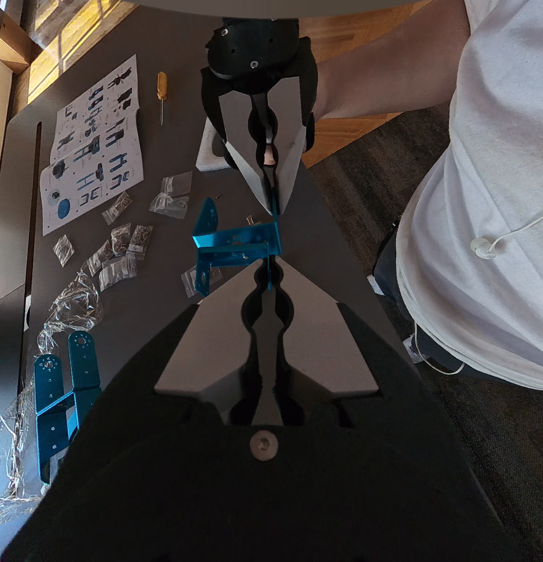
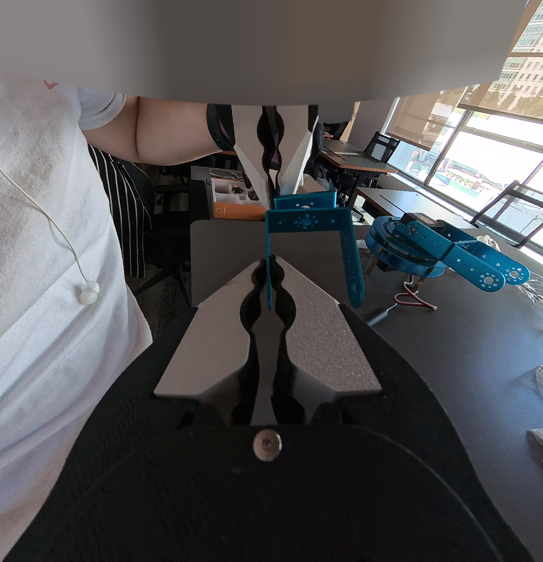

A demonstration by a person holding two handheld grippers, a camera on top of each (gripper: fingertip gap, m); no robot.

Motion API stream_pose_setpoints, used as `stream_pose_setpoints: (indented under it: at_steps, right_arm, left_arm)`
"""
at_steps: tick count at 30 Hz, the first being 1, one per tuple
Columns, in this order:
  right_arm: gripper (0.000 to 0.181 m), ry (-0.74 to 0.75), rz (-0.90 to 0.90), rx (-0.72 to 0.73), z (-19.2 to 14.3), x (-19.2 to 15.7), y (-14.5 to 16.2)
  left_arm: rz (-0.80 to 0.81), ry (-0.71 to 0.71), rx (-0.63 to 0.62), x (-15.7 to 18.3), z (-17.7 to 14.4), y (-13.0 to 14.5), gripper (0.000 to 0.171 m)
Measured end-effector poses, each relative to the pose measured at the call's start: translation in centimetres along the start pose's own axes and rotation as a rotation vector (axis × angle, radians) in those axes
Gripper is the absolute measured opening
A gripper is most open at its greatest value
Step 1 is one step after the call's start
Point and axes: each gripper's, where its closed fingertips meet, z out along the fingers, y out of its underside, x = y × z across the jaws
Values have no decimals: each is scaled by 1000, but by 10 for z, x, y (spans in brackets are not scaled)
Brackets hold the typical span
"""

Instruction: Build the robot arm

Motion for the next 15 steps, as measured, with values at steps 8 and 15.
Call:
stream_pose_setpoints:
  at_steps: [8, 15]
  right_arm:
    - [1, -2, 2, -8, 1, 1, 2]
    - [1, -4, 0, -33, 2, 0, 6]
  left_arm:
    - [-8, 9, -8, 1, 2, 3, 0]
    - [-21, 26, -24, 3, 5, 6, 0]
